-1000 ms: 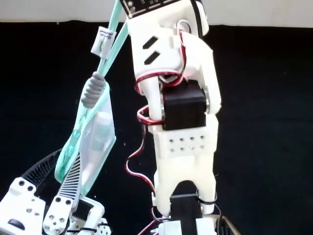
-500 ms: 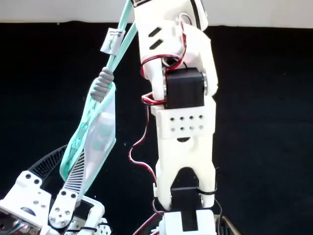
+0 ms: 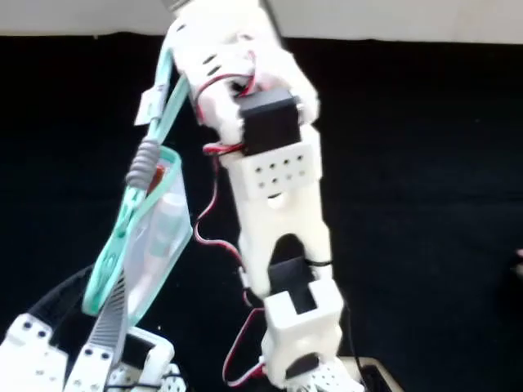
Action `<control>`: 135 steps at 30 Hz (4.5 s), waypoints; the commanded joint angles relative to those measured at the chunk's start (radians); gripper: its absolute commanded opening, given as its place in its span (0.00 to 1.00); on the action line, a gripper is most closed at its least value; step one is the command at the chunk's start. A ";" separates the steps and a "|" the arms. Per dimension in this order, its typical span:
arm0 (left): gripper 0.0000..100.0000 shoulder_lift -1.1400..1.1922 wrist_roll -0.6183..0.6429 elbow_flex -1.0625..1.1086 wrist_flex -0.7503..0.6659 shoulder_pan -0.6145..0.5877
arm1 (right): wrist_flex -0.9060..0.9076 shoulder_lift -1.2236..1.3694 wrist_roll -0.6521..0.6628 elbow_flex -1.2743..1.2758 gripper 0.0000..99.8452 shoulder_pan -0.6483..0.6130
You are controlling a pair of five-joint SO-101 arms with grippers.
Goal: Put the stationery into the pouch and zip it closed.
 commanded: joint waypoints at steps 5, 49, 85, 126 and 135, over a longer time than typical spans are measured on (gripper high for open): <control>0.01 0.008 -0.011 -0.007 0.003 -0.012 | 0.156 -0.096 0.009 -0.216 0.01 -0.176; 0.01 0.010 -0.006 0.536 -0.575 0.231 | 0.360 -0.101 0.011 -0.414 0.01 -0.263; 0.01 -0.001 -0.009 0.788 -0.574 0.329 | 0.364 -0.101 0.011 -0.410 0.01 -0.263; 0.01 0.008 -0.011 0.443 -0.404 0.311 | 0.323 0.081 0.057 -0.409 0.01 0.260; 0.01 0.008 -0.011 0.328 -0.402 0.183 | 0.326 0.084 0.057 -0.400 0.01 0.305</control>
